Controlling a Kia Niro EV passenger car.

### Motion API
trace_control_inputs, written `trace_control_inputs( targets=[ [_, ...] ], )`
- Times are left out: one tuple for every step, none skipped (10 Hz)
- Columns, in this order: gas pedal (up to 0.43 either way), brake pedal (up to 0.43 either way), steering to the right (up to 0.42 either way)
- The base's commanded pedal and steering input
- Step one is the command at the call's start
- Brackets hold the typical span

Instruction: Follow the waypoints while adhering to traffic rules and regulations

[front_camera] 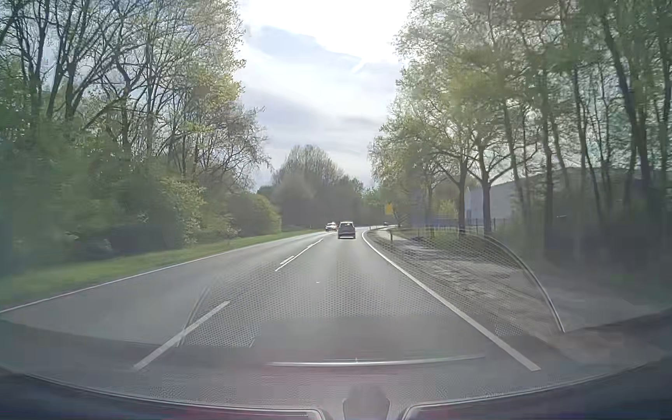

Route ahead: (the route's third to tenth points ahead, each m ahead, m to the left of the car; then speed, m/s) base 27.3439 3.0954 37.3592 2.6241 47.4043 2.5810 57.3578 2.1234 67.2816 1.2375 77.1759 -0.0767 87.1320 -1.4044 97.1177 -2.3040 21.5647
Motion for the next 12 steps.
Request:
trace_control_inputs(
  targets=[
    [0.0, 0.055, 0.002],
    [0.0, 0.091, 0.002],
    [0.0, 0.098, 0.002],
    [0.0, 0.104, 0.002],
    [0.0, 0.116, 0.003],
    [0.0, 0.11, 0.003],
    [0.0, 0.11, 0.004],
    [0.0, 0.104, 0.004],
    [0.0, 0.104, 0.004],
    [0.0, 0.098, 0.004],
    [0.0, 0.085, 0.004],
    [0.0, 0.079, 0.005]
  ],
)
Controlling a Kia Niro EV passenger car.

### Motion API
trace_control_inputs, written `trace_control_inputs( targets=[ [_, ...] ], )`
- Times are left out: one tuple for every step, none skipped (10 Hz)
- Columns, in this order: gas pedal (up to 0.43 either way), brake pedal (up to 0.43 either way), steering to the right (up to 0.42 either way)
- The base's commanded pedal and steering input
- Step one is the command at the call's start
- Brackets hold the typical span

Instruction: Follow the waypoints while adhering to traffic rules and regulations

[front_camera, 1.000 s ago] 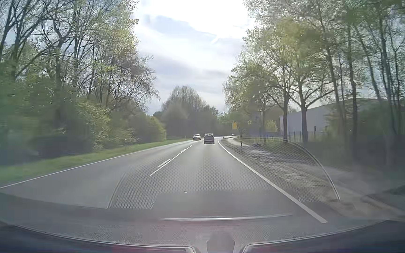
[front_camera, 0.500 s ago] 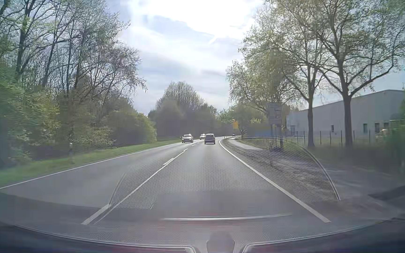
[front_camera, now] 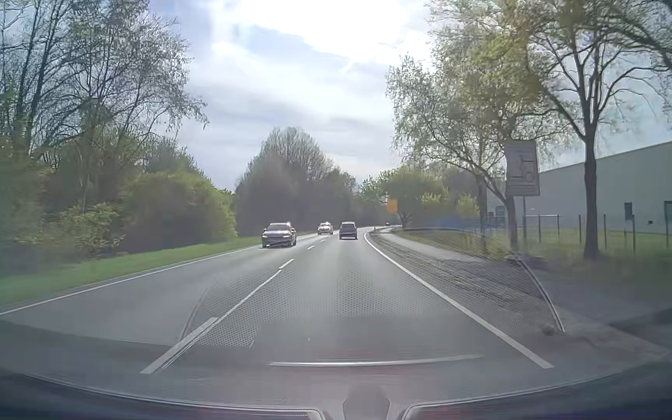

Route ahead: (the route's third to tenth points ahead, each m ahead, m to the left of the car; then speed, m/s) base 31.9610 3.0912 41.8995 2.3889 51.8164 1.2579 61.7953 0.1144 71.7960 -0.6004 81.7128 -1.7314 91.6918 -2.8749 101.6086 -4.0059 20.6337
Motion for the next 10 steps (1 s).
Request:
trace_control_inputs(
  targets=[
    [0.0, 0.073, 0.005],
    [0.0, 0.043, 0.005],
    [0.0, 0.03, 0.005],
    [0.0, 0.018, 0.005],
    [0.0, 0.012, 0.005],
    [0.0, 0.012, 0.005],
    [0.0, 0.012, 0.005],
    [0.0, 0.012, 0.005],
    [0.0, 0.012, 0.005],
    [0.0, 0.012, 0.005]
  ],
)
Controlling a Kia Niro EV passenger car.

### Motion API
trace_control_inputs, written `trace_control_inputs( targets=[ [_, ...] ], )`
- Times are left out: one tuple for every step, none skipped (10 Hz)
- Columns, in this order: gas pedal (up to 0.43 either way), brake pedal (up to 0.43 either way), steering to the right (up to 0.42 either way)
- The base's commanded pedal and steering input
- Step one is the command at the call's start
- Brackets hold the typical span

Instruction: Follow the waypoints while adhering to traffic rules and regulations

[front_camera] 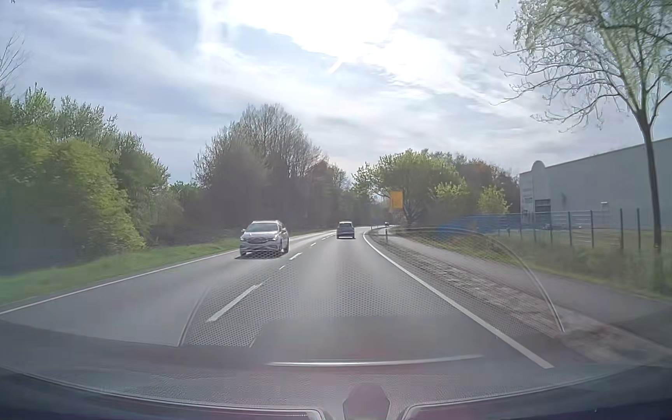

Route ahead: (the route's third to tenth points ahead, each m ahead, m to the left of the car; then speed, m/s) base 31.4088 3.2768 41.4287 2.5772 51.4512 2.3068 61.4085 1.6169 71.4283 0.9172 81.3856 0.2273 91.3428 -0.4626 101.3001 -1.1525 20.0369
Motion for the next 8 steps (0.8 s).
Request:
trace_control_inputs(
  targets=[
    [0.0, 0.006, 0.005],
    [0.0, 0.0, 0.005],
    [0.0, 0.0, 0.005],
    [0.0, 0.0, 0.005],
    [0.0, 0.0, 0.005],
    [0.0, 0.0, 0.005],
    [0.0, 0.0, 0.005],
    [0.0, 0.0, 0.004]
  ],
)
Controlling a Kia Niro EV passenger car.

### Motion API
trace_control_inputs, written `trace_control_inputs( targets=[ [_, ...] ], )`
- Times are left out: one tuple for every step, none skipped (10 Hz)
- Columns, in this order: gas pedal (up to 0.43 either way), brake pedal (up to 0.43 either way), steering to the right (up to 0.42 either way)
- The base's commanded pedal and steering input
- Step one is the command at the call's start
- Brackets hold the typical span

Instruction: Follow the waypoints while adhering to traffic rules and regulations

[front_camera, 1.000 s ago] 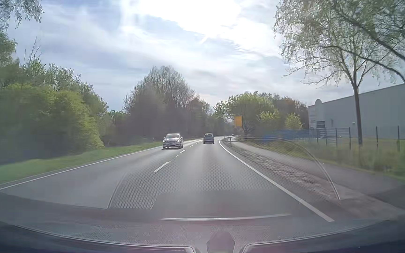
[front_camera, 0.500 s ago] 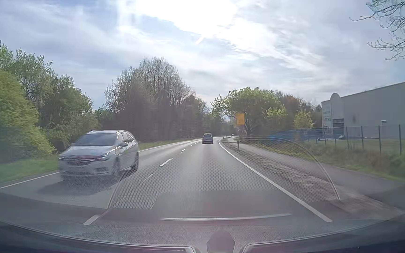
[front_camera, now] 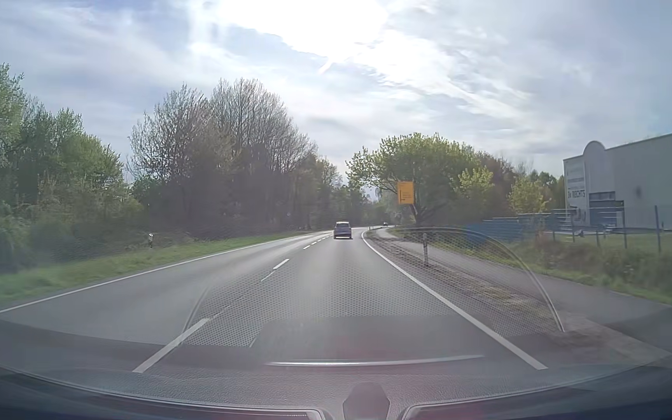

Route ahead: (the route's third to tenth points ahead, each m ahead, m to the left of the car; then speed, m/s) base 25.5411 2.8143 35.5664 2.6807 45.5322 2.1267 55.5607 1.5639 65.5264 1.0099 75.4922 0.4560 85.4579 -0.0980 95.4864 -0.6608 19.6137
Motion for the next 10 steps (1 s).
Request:
trace_control_inputs(
  targets=[
    [0.059, 0.0, 0.003],
    [0.098, 0.0, 0.002],
    [0.098, 0.0, 0.002],
    [0.098, 0.0, 0.002],
    [0.087, 0.0, 0.002],
    [0.079, 0.0, 0.002],
    [0.067, 0.0, 0.002],
    [0.059, 0.0, 0.002],
    [0.047, 0.0, 0.002],
    [0.047, 0.0, 0.002]
  ],
)
